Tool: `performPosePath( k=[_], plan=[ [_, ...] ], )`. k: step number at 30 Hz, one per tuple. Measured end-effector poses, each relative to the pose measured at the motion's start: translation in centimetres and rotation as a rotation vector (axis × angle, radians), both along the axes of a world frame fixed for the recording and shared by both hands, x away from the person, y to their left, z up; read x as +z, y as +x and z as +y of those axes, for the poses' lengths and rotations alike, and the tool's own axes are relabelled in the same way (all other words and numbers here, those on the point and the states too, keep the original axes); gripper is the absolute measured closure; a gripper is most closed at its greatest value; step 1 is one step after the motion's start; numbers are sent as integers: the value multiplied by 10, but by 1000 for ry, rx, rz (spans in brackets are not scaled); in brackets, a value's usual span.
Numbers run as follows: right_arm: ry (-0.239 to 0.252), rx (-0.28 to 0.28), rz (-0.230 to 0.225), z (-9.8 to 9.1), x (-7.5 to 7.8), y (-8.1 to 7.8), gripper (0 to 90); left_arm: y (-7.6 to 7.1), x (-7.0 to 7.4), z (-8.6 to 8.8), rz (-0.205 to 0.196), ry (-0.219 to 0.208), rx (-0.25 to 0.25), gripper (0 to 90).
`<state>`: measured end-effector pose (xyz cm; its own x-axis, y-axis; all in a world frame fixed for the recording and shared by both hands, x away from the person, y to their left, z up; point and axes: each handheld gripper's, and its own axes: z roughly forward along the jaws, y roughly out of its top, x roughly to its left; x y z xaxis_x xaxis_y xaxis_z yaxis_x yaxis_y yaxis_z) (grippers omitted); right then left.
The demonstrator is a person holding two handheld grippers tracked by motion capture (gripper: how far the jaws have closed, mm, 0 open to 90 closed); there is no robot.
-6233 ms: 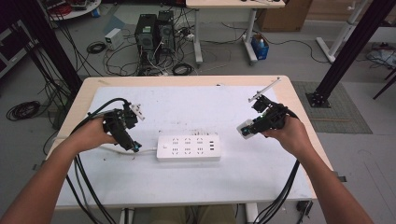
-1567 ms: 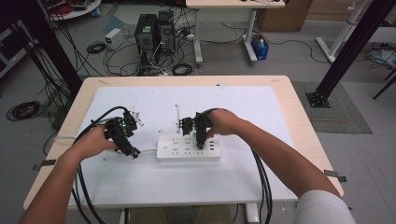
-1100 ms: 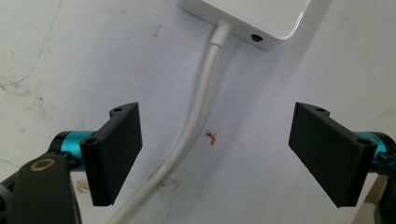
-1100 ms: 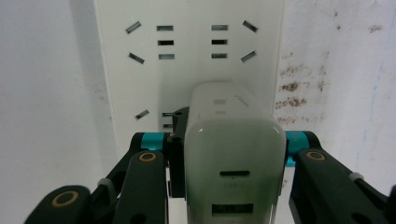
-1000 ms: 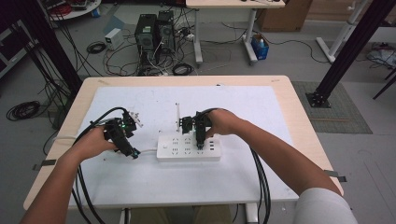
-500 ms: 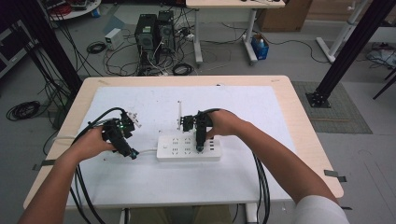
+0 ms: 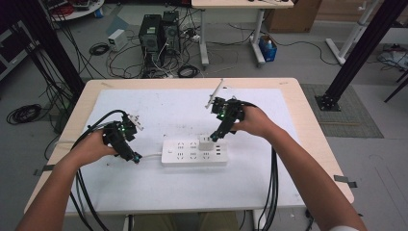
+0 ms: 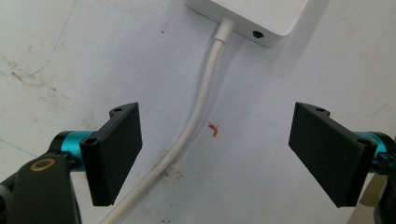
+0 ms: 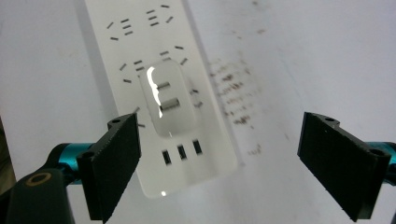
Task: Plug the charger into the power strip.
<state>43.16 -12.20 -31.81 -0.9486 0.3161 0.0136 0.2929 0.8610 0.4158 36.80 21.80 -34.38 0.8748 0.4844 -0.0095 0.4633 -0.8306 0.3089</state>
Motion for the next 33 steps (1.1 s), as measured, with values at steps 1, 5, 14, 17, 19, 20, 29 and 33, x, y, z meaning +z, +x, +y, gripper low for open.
performPosePath(
  k=[1, 5, 14, 17, 19, 20, 29, 33],
  plan=[
    [5, -38, -7, -8, 4, -3, 128, 0, 1, 1, -6, -5, 6, 174],
    [16, -164, -59, -43, 15, -13, 128, 1, 6, 3, -26, -32, 34, 174],
    [34, -301, -105, -111, 29, -47, 13, -4, 13, 3, -56, -28, 24, 174],
    [33, -334, -108, -126, 29, -58, 13, -5, 13, 5, -59, -29, 25, 174],
    [39, -352, -109, -134, 29, -64, 13, -5, 13, 6, -58, -30, 28, 174],
    [40, -359, -110, -138, 28, -66, 13, -5, 13, 7, -59, -30, 25, 174],
    [47, -394, -108, -155, 16, -81, 13, -6, 12, 9, -66, -38, 30, 174],
    [55, -398, -107, -155, 14, -85, 13, -6, 12, 10, -67, -36, 26, 174]
  ],
)
